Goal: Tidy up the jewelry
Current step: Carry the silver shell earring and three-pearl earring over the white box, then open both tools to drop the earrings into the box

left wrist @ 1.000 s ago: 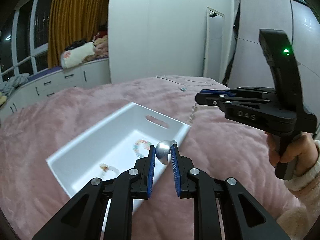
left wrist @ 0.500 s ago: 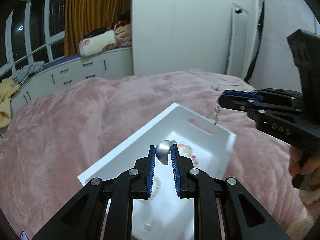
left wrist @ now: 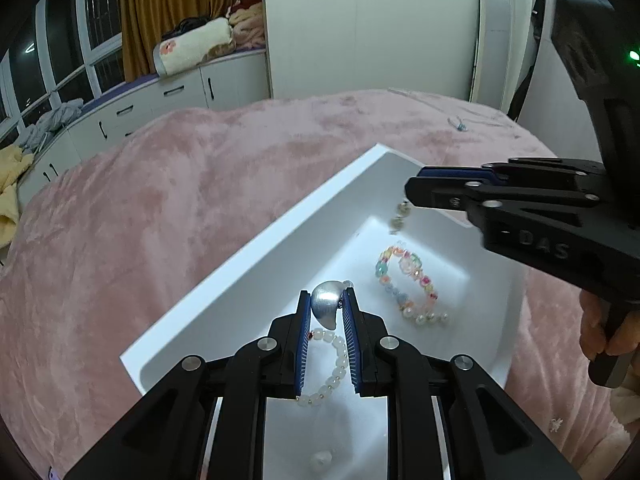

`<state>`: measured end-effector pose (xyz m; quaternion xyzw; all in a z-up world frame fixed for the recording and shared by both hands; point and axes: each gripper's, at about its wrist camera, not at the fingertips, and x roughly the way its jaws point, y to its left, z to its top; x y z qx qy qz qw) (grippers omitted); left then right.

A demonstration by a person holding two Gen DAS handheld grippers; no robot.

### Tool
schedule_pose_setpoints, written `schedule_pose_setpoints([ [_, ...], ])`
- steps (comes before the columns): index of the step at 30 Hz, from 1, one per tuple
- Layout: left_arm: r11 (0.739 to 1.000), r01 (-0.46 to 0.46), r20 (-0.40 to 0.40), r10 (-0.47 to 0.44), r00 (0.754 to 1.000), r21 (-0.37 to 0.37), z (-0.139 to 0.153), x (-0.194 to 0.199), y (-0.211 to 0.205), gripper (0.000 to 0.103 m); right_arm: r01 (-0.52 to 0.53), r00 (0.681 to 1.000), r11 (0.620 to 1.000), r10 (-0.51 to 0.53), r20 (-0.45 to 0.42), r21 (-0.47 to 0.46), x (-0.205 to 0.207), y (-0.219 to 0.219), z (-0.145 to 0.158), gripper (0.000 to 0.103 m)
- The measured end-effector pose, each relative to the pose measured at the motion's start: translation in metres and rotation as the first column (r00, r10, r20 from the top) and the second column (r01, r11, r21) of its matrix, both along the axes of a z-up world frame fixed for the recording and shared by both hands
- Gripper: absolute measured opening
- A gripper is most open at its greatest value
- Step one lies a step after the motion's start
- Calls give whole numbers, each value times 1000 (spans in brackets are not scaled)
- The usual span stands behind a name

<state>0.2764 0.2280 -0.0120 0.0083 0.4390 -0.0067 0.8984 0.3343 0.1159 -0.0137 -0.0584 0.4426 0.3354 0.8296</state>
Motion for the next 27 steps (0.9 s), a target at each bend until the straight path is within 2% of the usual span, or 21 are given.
schedule_pose_setpoints([
  [6, 1000, -9, -37, 9, 999, 2, -14, 3, 4, 21, -7, 999, 1000, 6, -39, -29, 6, 13, -22, 12],
  [15, 1000, -24, -62, 24, 998, 3, -24, 9, 6, 21, -5, 997, 999, 2, -78, -37, 9, 18, -33, 14],
  [17, 999, -30, -63, 30, 998, 11, -24, 9, 6, 22, 0, 995, 1000, -2, -100, -27, 11, 17, -34, 14],
  [19, 999, -37, -56, 38, 998, 19, -22, 9, 5, 29, -4, 994, 1000, 2, -114, -21, 11, 16, -35, 14],
  [22, 999, -42, -53, 43, 998, 18, -20, 8, 6, 30, -4, 994, 1000, 1, -112, -24, 11, 14, -34, 14],
  [23, 999, -42, -51, 43, 998, 18, -19, 7, 6, 32, -4, 994, 1000, 1, -112, -23, 10, 14, -33, 17],
  [25, 999, -46, -43, 47, 998, 21, -17, 5, 6, 45, 1, 995, 1000, -3, -98, -28, 9, 11, -30, 39],
  [26, 999, -49, -38, 50, 998, 20, -15, 4, 6, 49, 5, 997, 1000, -7, -79, -28, 7, 9, -25, 54],
  [27, 998, -54, -29, 55, 998, 22, -12, 2, 6, 53, 7, 998, 1000, -8, -68, -25, 5, 8, -22, 58],
])
